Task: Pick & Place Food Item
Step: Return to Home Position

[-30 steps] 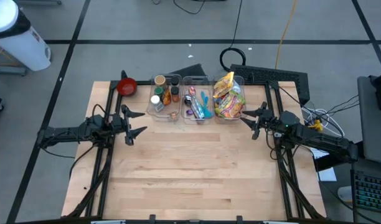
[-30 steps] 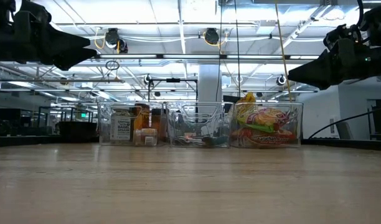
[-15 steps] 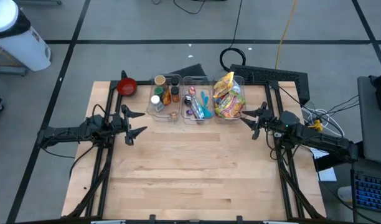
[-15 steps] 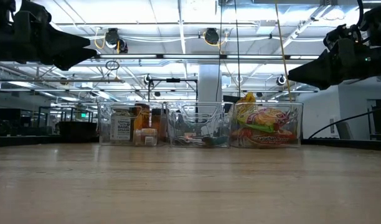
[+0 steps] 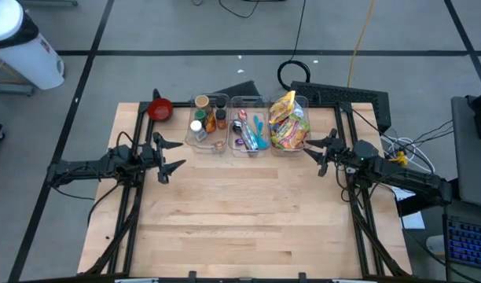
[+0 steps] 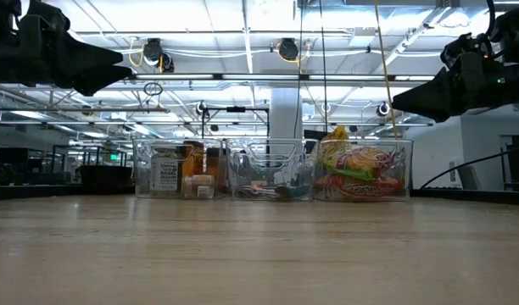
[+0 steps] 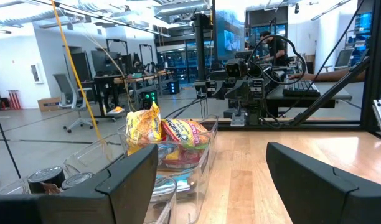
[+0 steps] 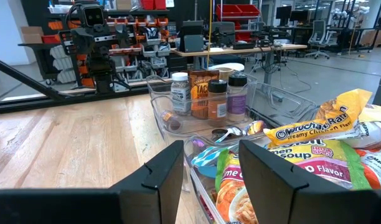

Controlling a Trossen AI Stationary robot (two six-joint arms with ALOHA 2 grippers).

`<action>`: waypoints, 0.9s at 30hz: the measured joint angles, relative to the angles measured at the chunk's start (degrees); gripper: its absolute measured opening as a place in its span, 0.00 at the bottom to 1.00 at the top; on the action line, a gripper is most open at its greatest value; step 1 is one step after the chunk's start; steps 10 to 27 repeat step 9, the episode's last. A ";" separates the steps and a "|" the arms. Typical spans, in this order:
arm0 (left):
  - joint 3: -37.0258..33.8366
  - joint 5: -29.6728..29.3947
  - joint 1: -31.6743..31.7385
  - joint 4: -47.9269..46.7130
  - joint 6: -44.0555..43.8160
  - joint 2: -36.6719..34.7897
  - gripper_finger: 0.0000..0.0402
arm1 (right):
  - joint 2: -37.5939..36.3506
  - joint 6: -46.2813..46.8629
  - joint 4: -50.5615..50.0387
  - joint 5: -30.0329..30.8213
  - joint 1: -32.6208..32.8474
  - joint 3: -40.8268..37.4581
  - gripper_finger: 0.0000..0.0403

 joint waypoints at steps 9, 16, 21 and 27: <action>0.00 0.00 0.01 0.00 0.00 0.00 0.77 | 0.00 0.00 0.00 0.00 0.02 0.00 0.36; 0.00 0.00 0.01 0.00 0.00 0.00 0.77 | 0.00 0.00 0.00 0.00 0.02 0.00 0.36; 0.00 0.00 0.01 0.00 0.00 0.00 0.77 | 0.00 0.00 0.00 0.00 0.02 0.00 0.36; 0.00 0.00 0.01 0.00 0.00 0.00 0.77 | 0.00 0.00 0.00 0.00 0.02 0.00 0.36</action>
